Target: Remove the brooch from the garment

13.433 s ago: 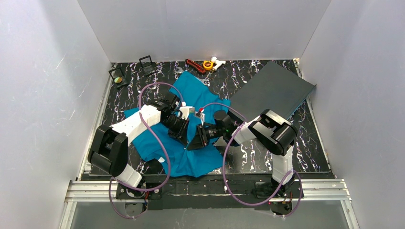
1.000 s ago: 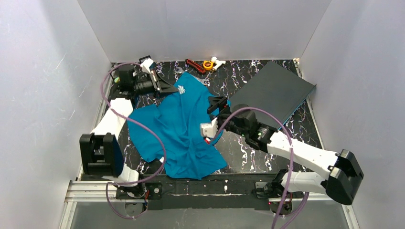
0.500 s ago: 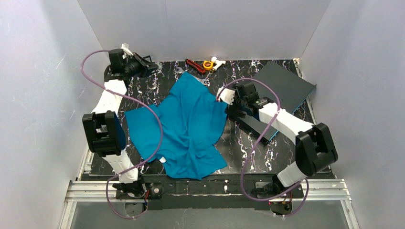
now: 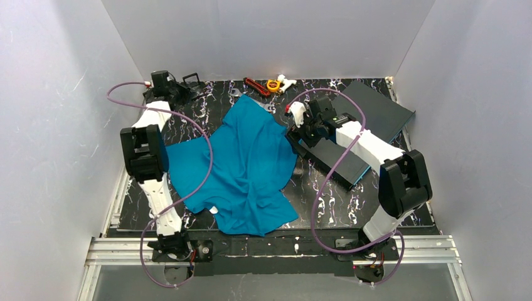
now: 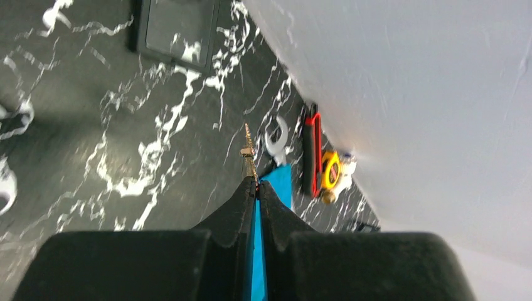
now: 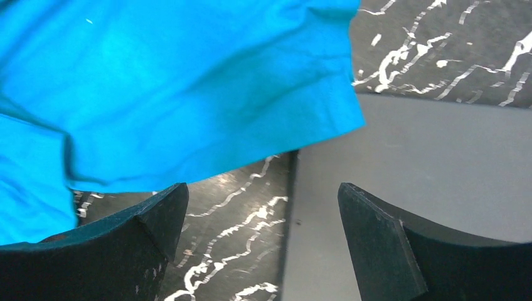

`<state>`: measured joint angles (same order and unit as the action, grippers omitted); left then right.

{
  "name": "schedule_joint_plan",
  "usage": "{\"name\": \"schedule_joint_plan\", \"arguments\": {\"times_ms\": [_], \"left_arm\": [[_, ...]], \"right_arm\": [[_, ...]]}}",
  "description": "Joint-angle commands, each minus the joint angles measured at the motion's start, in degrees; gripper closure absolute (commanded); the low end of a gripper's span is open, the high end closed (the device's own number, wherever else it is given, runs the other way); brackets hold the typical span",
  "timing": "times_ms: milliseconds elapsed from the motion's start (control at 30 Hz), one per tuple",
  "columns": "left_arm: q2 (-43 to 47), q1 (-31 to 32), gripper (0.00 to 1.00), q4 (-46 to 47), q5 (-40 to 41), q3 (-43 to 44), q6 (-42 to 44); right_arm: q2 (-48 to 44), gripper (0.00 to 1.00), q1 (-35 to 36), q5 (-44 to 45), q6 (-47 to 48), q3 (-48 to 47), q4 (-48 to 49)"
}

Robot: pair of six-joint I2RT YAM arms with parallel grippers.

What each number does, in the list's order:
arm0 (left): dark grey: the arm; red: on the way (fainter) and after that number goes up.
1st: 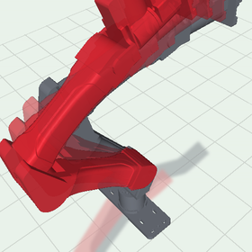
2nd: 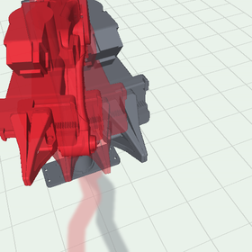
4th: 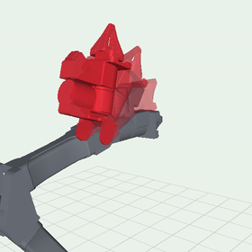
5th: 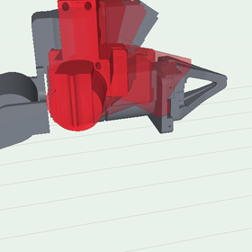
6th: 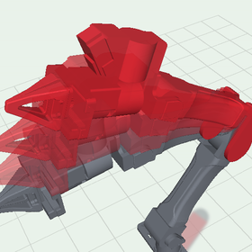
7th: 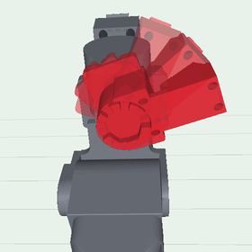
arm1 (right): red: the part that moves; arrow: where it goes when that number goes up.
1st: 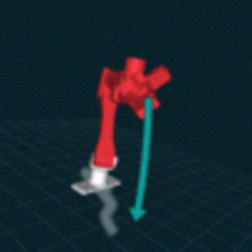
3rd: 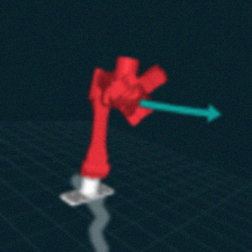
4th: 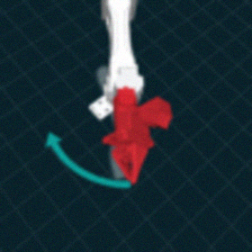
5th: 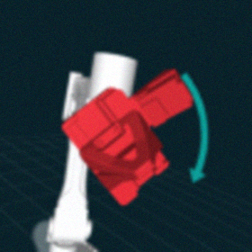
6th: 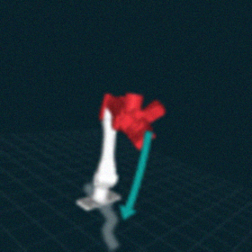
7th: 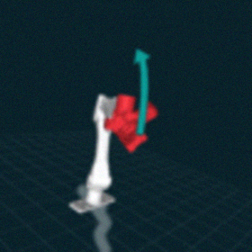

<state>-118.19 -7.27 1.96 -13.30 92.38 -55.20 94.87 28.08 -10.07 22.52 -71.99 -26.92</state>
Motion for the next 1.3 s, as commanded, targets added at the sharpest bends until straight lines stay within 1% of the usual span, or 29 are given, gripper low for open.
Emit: {"name": "schedule_joint_plan", "arguments": {"times_ms": [0,167,300,433,700,900,933,1000,1067,1100,1167,1267], "left_arm": [[-5.66,-0.87,1.0,4.17,4.01,7.21,-3.81],[-13.26,-0.87,1.0,4.47,3.92,14.45,-4.31],[-19.04,-1.04,1.0,5.7,3.7,20.23,-3.89],[-23.37,-1.17,1.0,8.04,3.24,24.06,-4.02],[-28.59,-1.39,1.0,9.65,3.2,28.67,-5.62],[-30.15,-1.5,1.0,9.82,3.04,30.17,-6.13],[-30.22,-1.47,0.99,9.82,3.1,30.11,-6.15],[-30.18,-1.47,0.86,9.82,3.04,29.85,-6.31],[-30.04,-1.5,0.75,9.82,3.01,29.45,-6.19],[-29.87,-1.51,0.72,9.82,3.02,29.18,-6.15],[-29.23,-1.47,0.69,9.82,2.82,28.5,-6.03],[-28.3,-1.44,0.68,9.82,2.29,27.51,-5.81]], "right_arm": [[-1.01,0.01,-0.37,-7.09,-7.27,-0.86,3.14],[-1.18,0.01,-1.34,-7.42,-8.81,-1.12,5.79],[-1.01,0.02,-2.16,-8.28,-9.04,-1.62,5.88],[0.03,0.02,-2.94,-8.63,-9.21,-2.64,4.76],[2.96,0.02,-3.21,-10.09,-9.57,-4.25,3.44],[3.5,0.02,-3.2,-10.15,-9.56,-4.29,3.31],[3.55,0.02,-3.22,-10.15,-9.56,-4.42,3.23],[3.74,0.02,-3.2,-10.33,-9.6,-4.64,3.1],[3.81,0.02,-3.2,-10.27,-9.66,-4.81,3.1],[3.75,0.02,-3.2,-10.24,-9.69,-4.95,3.01],[3.54,0.02,-3.21,-10.09,-9.71,-4.88,3.01],[3.03,0.02,-3.2,-9.89,-9.77,-4.37,3.19]]}}
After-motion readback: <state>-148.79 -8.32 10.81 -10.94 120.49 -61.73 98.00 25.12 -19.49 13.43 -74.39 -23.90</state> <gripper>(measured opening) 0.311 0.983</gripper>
